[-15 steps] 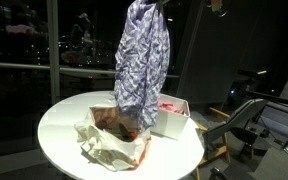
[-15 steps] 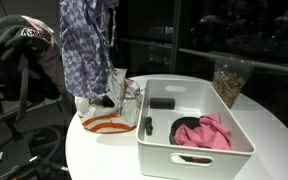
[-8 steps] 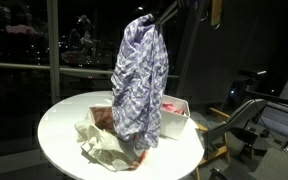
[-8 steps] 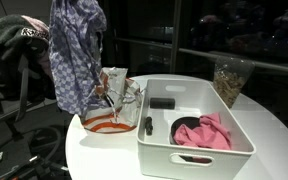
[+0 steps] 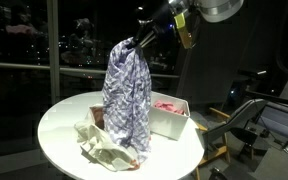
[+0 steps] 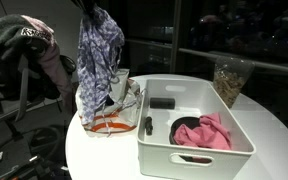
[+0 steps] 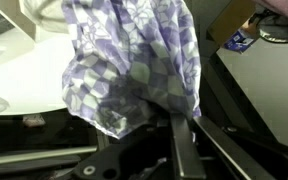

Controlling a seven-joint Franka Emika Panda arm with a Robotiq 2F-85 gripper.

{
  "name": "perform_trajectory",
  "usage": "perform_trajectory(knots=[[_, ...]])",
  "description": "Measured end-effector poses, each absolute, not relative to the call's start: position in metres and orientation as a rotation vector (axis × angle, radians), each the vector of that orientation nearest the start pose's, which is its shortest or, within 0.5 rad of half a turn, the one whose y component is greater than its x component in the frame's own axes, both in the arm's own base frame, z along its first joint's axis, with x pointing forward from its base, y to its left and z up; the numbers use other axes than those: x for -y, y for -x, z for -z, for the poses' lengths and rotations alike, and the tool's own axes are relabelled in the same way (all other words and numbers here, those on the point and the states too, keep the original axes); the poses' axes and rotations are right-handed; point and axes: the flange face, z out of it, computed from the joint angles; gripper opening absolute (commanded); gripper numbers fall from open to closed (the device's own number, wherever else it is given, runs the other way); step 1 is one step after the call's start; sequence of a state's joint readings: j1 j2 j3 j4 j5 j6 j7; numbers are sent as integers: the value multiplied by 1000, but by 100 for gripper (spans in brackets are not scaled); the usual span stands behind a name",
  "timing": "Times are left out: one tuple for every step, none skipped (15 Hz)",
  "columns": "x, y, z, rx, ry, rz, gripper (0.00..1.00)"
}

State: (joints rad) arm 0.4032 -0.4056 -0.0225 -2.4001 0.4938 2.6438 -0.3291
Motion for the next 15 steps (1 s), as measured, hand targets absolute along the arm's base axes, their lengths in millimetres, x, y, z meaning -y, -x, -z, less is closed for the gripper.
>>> perform_trajectory(knots=[[-167,-446,-531,469,2578,878,1],[-173,-450,-525,483,2575,907,1],[-180,-453,-521,499,2571,935,1],[-188,-455,-520,514,2565,965,1],[-195,-455,-520,532,2555,998,1],[-203,-453,-522,551,2542,1031,1],[-210,-451,-525,572,2524,1068,1],[-217,-449,-529,593,2505,1109,1],[-223,-446,-534,610,2484,1151,1],[-229,-443,-539,624,2464,1188,1],[-233,-441,-543,638,2444,1225,1],[-237,-439,-547,654,2426,1260,1],[-239,-437,-549,668,2413,1286,1],[-240,-437,-550,679,2402,1306,1],[-238,-438,-549,687,2398,1319,1]])
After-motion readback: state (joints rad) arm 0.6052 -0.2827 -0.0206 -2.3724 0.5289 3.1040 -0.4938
